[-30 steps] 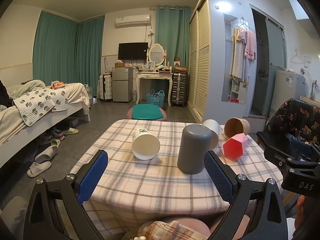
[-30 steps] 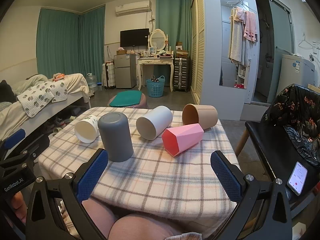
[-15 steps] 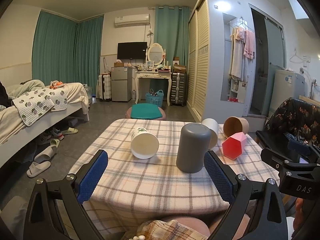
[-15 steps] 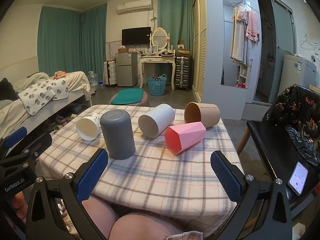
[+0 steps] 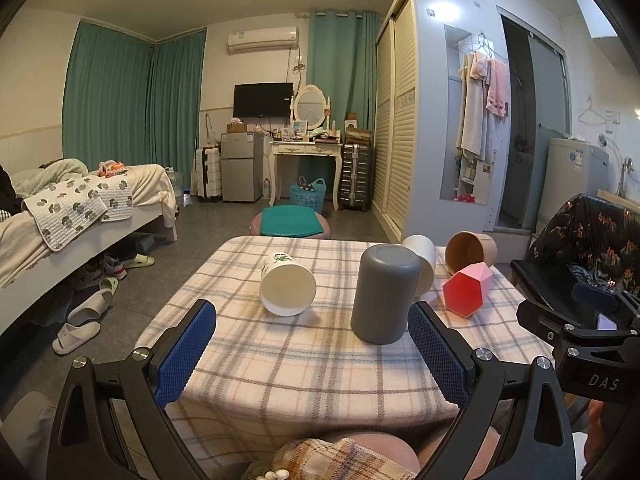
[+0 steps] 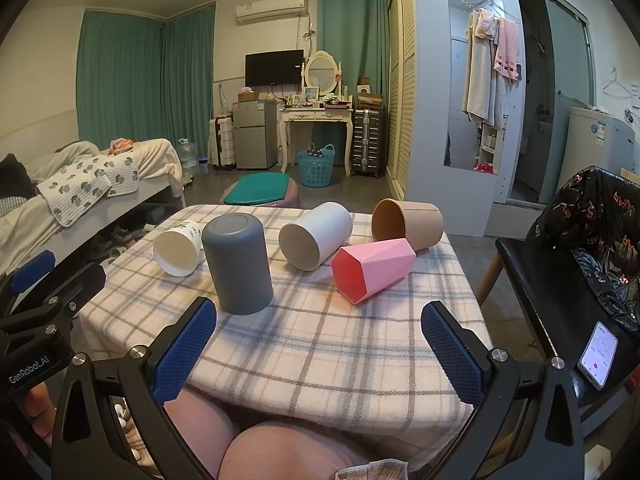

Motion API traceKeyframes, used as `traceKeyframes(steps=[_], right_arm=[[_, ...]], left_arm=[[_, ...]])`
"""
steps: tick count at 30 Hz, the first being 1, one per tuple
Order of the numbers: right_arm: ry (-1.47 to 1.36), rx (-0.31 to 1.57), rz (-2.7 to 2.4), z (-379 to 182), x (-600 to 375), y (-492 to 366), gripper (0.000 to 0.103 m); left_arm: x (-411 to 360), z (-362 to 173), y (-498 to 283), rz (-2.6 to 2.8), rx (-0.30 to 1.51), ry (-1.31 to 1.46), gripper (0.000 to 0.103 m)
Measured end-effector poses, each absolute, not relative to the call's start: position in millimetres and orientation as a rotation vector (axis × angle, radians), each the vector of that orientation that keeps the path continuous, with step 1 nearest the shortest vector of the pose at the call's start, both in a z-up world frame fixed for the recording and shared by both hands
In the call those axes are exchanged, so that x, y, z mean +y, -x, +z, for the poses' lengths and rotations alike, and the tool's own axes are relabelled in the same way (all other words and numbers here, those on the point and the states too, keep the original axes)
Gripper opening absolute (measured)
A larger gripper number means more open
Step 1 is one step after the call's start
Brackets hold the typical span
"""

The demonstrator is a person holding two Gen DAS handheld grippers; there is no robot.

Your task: Flip cup upside down

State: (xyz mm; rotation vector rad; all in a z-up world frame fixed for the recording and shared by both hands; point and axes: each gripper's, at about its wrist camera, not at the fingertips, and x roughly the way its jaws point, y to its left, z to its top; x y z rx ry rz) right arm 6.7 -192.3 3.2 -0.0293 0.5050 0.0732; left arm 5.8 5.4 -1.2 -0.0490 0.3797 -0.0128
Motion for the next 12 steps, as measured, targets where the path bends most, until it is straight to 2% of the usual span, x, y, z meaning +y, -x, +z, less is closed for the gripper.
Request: traceKeyframes(steps=[12], right_arm=[[0.03, 0.516, 0.076, 1.2, -190.9, -7.3, 0.103]], left_arm=[[3.2, -4.5, -5.8, -0.019, 0.385, 0.052, 0.1]])
